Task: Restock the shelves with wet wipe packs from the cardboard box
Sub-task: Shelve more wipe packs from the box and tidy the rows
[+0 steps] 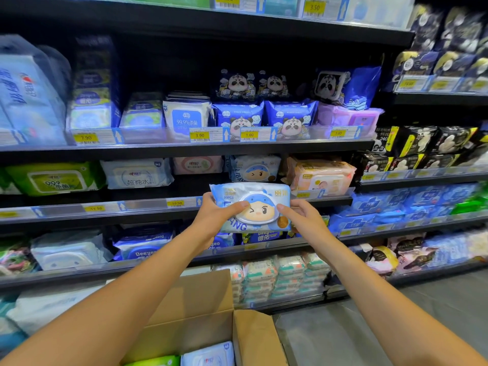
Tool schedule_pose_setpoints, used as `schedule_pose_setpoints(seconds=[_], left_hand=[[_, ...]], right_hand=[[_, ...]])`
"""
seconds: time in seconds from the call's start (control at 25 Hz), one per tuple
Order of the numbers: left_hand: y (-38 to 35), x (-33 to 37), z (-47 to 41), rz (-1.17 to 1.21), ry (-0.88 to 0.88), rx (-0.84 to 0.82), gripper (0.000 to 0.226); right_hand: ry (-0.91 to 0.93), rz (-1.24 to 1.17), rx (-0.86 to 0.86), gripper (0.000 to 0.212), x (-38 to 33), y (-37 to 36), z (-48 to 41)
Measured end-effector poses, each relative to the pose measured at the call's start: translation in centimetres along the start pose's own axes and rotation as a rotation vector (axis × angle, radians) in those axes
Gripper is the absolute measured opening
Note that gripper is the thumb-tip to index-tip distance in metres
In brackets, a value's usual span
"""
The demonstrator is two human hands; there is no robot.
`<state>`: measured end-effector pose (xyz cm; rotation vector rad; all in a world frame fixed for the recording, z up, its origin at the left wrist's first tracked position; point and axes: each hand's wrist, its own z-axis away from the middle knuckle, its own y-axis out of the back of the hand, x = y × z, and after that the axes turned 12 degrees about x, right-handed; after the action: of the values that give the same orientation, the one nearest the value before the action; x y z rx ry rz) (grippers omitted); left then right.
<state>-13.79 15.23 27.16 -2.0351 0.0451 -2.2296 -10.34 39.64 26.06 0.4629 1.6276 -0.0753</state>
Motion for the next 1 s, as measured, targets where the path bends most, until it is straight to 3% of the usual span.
schedule_pose_setpoints(seconds=[0.12,0.2,0.28,0.4,0.76,1.0], left_hand=[[-0.6,0.5,-0.5,0.003,-0.021,0.056,0.064],[-0.8,0.9,-1.0,-0.013,-0.063,0.098,0.072],[-0.9,1.0,-2.0,-0.11,-0.124,0.153,0.08],[-0.9,1.7,-3.1,-0.33,-0.221,0.194,0.073],[-1.3,4.9,-4.8,-0.591,-0.395,0.046,0.038],[-1.4,4.9,-6.5,-0.674,-0.475,0.058,0.066]], right_hand=[[0.039,-0.027,0.024,0.028,-0.2,-0.2,0.1],[0.035,-0.064,0.037,0.029,-0.3,-0.5,-0.1],[0.051,-0.091,0.041,0.031,-0.5,-1.1,-0.5],[0.09,-0.112,0.093,0.031,-1.1,-1.6,-1.5],[0.249,0.013,0.149,0.034,-1.8,-2.2,-5.5],[0.268,0.074,0.199,0.04,-1.3,-2.9,-8.2]])
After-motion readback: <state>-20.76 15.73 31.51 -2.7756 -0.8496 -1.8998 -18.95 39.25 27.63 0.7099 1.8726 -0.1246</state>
